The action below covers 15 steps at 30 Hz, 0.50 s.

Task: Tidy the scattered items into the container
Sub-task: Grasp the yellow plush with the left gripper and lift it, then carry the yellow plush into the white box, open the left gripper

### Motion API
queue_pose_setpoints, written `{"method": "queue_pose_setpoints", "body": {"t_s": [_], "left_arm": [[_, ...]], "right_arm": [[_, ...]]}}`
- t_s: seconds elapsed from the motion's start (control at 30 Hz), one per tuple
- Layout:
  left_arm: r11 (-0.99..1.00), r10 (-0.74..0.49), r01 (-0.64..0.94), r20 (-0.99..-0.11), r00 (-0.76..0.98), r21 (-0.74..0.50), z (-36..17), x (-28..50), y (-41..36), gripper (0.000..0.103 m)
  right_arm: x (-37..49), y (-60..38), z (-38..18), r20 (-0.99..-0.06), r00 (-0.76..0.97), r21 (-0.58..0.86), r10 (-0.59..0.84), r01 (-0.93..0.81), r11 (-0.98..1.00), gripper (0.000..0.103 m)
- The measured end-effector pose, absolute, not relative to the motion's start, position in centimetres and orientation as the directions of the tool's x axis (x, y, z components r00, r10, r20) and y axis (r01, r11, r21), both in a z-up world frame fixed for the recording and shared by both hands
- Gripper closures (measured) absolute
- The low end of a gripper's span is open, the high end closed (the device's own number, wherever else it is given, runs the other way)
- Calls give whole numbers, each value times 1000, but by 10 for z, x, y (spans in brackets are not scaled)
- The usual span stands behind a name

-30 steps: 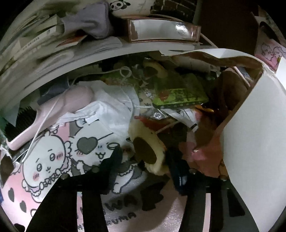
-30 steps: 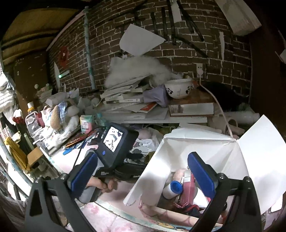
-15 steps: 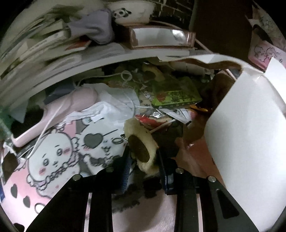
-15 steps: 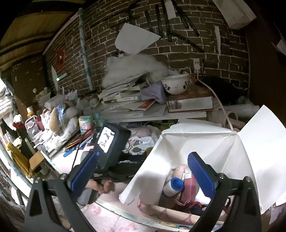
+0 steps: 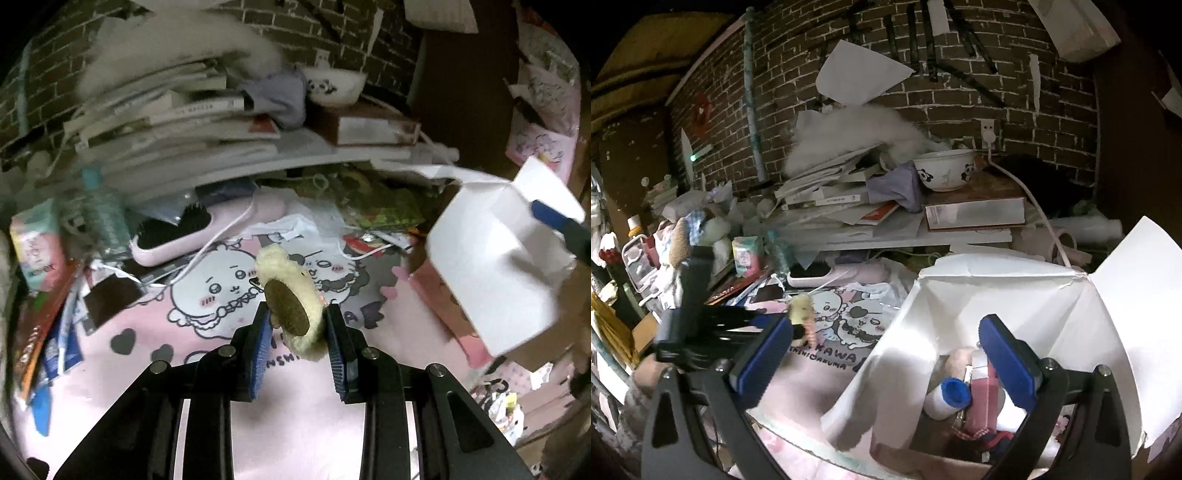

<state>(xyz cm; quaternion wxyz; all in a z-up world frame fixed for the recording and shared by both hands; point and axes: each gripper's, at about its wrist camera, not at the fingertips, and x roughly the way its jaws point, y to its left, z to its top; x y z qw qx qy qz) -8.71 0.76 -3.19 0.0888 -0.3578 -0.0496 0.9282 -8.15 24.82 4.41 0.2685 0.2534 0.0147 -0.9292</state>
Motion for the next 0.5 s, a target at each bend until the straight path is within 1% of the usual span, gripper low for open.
{"method": "queue_pose_setpoints", "body": {"t_s": [0.2, 0.5], "left_arm": [[-956, 295, -231, -601, -743, -184, 0, -74, 25, 79], [-889, 455, -394, -543, -706, -232, 40, -85, 78, 79]], "right_arm": [[-83, 250, 46, -469, -756, 82, -457, 478, -875, 2], [-81, 282, 51, -454, -828, 23, -330, 359, -933, 2]]}}
